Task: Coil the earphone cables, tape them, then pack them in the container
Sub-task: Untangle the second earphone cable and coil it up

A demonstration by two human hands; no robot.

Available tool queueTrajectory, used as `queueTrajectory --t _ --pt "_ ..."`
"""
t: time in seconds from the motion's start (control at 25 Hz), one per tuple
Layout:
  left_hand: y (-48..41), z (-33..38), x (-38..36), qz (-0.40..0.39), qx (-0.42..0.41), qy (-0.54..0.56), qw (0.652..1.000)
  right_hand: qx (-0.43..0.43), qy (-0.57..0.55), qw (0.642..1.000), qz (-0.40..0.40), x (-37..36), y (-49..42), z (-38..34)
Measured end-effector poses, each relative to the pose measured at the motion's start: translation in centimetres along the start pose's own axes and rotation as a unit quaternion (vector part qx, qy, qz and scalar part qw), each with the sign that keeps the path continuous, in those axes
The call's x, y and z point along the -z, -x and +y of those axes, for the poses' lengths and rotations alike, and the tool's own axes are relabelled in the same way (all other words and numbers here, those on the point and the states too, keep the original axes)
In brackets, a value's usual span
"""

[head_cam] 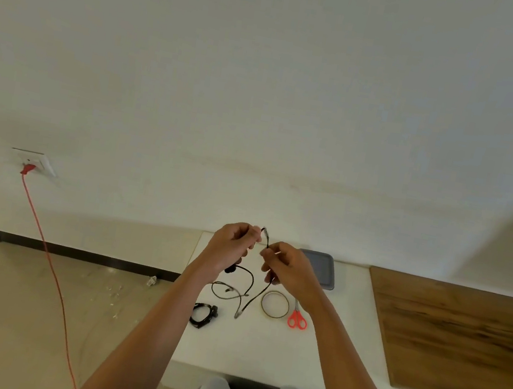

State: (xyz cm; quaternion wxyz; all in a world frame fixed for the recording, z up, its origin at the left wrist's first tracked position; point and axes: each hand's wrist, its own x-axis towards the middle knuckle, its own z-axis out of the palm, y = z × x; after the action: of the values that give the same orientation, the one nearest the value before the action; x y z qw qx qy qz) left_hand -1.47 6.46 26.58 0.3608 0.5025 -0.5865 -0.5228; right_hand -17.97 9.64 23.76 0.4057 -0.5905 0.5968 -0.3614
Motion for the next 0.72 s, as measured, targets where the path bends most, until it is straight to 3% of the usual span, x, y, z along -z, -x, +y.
queueTrajectory --t 0.2,0.36,0.44,0.6,0.72 --pt "0.2 0.9 2.2 0.114 -0.071 -0.112 0.985 -0.015 -0.033 0.999 0.006 0.6 1.1 1.8" --pt "-0.1 0.7 4.0 0.115 -0.104 -0.166 0.974 -0.048 0.148 0.987 -0.028 0.4 1.9 4.4" --pt "-0.1 0.3 4.0 0.093 -0.083 -0.171 0.977 -0.057 0.166 0.984 -0.029 0.1 2.0 5.5" --pt "0.3 -0.7 2.9 0.072 -0.019 -0.102 0.992 -0.078 0.049 0.996 -0.018 -0.9 2.0 4.2" --pt "0.4 -1.1 1.5 0.024 -0.016 -0.082 0.996 -0.038 -0.102 0.994 -0.025 -2.5 1.2 1.4"
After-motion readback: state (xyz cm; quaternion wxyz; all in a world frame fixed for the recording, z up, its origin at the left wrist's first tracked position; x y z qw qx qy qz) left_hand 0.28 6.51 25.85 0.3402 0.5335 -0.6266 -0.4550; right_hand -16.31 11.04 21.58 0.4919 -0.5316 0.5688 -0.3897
